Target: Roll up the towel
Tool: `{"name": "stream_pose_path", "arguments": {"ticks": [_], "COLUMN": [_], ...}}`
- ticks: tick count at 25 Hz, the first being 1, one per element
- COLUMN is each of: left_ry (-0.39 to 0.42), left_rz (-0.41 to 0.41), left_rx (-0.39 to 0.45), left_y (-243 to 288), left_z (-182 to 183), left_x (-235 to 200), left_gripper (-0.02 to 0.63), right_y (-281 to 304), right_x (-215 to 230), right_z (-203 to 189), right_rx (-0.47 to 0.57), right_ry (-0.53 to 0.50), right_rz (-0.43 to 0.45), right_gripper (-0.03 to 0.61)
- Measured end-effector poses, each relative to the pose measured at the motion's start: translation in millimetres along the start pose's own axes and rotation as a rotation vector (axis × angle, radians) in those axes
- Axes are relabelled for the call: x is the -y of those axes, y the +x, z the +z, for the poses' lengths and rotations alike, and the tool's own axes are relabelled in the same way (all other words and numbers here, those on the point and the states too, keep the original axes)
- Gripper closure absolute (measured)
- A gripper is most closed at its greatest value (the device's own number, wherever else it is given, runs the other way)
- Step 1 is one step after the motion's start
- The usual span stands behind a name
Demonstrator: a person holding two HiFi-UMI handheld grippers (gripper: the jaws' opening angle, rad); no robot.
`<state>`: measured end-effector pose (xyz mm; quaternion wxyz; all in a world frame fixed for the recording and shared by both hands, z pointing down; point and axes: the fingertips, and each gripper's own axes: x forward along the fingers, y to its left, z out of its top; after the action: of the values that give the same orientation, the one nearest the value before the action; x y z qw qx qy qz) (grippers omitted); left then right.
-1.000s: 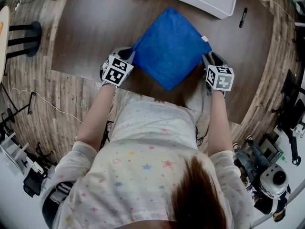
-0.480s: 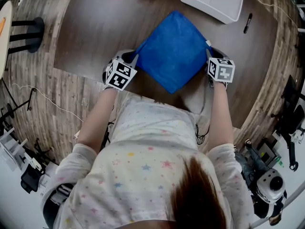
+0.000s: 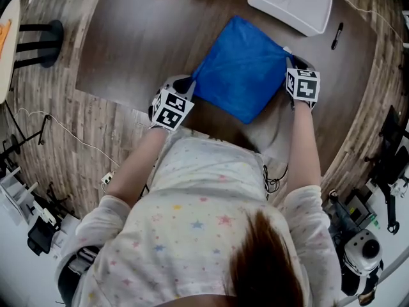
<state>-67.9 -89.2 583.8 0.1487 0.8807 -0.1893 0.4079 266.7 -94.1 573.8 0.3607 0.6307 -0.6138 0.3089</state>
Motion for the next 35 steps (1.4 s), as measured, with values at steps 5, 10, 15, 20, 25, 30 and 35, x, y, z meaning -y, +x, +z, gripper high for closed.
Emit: {"name": "stream_pose_path", "arguments": {"ticks": [5,10,15,20,25,30,35], "left_ry": [0.007,0.016,0.029,0.065,0.116,0.134,0.100], "left_rz": [0.013,0.024,0.022,-0.006,-0.058,-0.068,-0.005], "left_rx": [0.037,0.085,0.109,0.126,0.127,0.137,0.150], "left_y": [-6,-13,-18,-17,-13,-18,-28], "left_z": [6,17,21,26,23,25,22], "left_x": [-6,-15,-26,-26,-18,-16,-13], "left_gripper": [0.573,0.561,0.560,0.560,0.560,0.560,0.560], "right_y": [-15,-38,-57,-74,-87,-94,-99], "right_x": [-3,-12,-38,-55,-77,-101,-128], "right_z": [-3,-13,-12,-18,-33,-43,-51], "right_rx": [0.017,0.048,0.085,0.113,0.115,0.110,0.106], "right_ry": [0.002,0.036,0.062,0.100,0.149,0.153,0.087], "right_rz": [-0.015,0.000,0.025,0.023,0.046,0.098,0.244], "right_gripper": [0.467,0.452,0.452,0.448,0.448,0.448,0.449]}}
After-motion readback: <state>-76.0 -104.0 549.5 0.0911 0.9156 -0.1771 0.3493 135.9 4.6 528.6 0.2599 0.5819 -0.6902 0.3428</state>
